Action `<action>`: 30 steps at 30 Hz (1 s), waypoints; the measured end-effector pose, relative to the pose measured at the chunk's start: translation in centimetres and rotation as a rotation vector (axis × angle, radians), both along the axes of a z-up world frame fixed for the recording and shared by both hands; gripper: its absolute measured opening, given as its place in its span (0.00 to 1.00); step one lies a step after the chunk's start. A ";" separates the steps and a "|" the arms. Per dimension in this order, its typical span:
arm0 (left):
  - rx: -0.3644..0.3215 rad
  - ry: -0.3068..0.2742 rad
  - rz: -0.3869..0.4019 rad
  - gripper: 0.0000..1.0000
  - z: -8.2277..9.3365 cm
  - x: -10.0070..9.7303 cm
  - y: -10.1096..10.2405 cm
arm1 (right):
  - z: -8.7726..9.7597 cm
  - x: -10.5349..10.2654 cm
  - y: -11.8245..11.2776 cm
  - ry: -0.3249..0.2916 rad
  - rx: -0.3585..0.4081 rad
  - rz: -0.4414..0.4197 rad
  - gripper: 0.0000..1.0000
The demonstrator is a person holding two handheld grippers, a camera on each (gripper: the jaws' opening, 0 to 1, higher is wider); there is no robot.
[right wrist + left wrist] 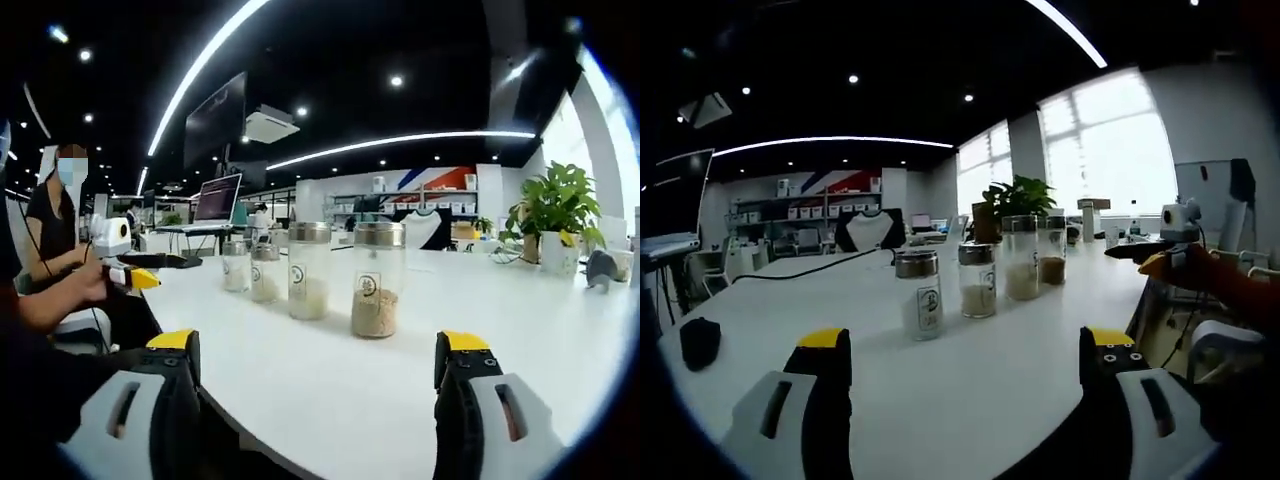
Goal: Rotate the seasoning bottle until the label or dispensing opening points toward the visible target arrow and the bottle remains upright within the marked orientation range
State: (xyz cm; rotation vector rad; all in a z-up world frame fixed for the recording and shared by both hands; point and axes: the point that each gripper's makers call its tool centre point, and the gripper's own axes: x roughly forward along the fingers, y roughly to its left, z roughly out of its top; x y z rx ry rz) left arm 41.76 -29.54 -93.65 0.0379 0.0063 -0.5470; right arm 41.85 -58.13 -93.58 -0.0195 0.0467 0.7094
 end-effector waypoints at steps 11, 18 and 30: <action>0.003 -0.004 -0.015 1.00 0.2 -0.4 -0.5 | 1.5 0.2 -1.6 -0.066 0.000 -0.094 0.99; 0.002 -0.003 -0.013 1.00 0.1 -0.3 -0.5 | 2.0 0.0 -1.9 -0.079 0.017 -0.091 0.99; 0.027 0.003 -0.015 1.00 0.2 -0.7 -1.1 | 1.9 -0.2 -1.9 -0.076 0.040 -0.086 0.99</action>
